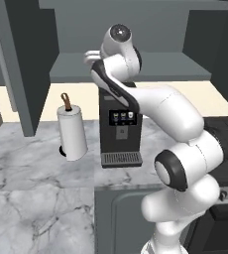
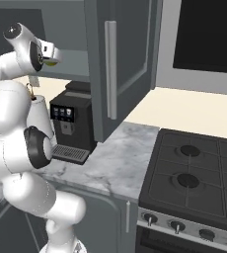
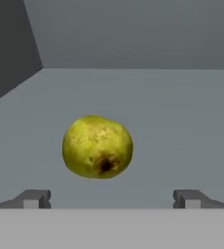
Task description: Pick the pears from the cabinet and place them in one bowl. Pick the apple from the sink and place it in the other bowl.
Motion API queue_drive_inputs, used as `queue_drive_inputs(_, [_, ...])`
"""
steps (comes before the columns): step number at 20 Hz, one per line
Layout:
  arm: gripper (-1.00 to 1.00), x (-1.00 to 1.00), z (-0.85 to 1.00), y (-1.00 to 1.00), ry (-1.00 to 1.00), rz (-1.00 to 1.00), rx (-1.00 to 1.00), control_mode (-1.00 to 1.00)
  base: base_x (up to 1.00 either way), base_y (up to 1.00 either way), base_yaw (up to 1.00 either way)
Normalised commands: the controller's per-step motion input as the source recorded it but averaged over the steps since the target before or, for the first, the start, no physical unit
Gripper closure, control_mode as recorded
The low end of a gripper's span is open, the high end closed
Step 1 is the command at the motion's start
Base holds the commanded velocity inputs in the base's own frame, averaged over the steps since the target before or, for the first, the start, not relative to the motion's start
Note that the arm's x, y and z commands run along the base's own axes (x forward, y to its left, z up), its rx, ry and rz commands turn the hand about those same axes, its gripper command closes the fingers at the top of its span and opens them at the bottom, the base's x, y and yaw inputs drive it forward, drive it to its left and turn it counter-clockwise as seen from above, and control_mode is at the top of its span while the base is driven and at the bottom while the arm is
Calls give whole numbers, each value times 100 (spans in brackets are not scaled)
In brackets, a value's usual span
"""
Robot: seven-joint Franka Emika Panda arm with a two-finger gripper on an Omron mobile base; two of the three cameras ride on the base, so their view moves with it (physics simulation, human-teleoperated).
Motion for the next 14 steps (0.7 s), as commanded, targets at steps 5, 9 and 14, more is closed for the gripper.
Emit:
queue_drive_inputs(5, [-100,27,-2,11,0,-5,0,-100,0,0,0])
queue_drive_inputs(9, [-100,28,-2,6,0,-3,0,-100,0,0,0])
queue_drive_inputs(14, [-100,24,-6,6,0,-3,0,-100,0,0,0])
